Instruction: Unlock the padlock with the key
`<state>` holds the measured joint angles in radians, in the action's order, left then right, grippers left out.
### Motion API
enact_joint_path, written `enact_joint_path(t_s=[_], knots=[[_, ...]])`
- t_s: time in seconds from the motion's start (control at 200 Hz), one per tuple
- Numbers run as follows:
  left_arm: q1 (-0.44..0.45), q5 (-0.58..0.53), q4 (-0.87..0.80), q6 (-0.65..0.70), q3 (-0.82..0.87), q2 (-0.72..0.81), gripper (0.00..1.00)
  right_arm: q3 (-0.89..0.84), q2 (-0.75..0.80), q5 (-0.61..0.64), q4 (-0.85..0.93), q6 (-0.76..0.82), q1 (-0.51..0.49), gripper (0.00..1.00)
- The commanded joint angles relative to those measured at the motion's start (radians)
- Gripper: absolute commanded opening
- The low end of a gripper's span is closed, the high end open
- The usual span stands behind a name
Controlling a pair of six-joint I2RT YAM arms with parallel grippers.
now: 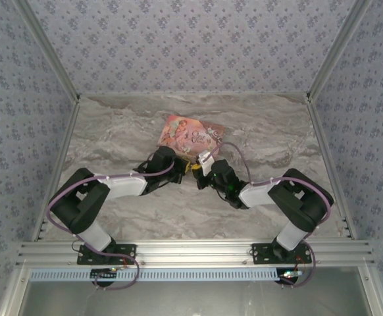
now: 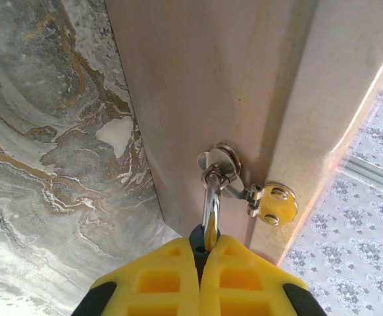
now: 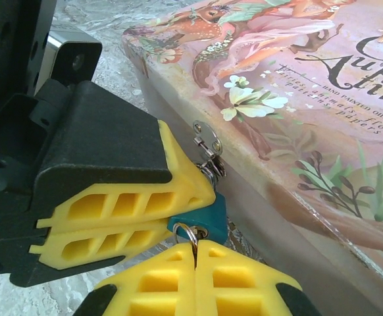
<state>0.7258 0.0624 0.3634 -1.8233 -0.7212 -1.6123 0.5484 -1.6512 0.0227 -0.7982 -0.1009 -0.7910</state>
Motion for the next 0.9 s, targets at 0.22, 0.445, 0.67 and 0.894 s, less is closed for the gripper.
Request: enact_joint_path(t_s=[0.22,0.445,0.67,0.894], knots=[[0.056,0.219,0.003,0.046,-0.056,0.012,0.0,0.086,-0.087,0.034,0.025,0.251,-0.014,0.0],[0.058,0.275,-0.01,0.09,-0.084,0.006,0.0,0.131,-0.105,-0.024,0.047,0.351,0.013,0.0],[0.056,0.251,0.001,0.08,-0.075,0.004,0.0,0.089,-0.068,-0.032,0.028,0.154,0.038,0.0],[0.044,0.237,-0.001,0.082,-0.063,-0.006,0.13,0.058,-0.057,0.039,0.056,0.083,0.012,0.0]])
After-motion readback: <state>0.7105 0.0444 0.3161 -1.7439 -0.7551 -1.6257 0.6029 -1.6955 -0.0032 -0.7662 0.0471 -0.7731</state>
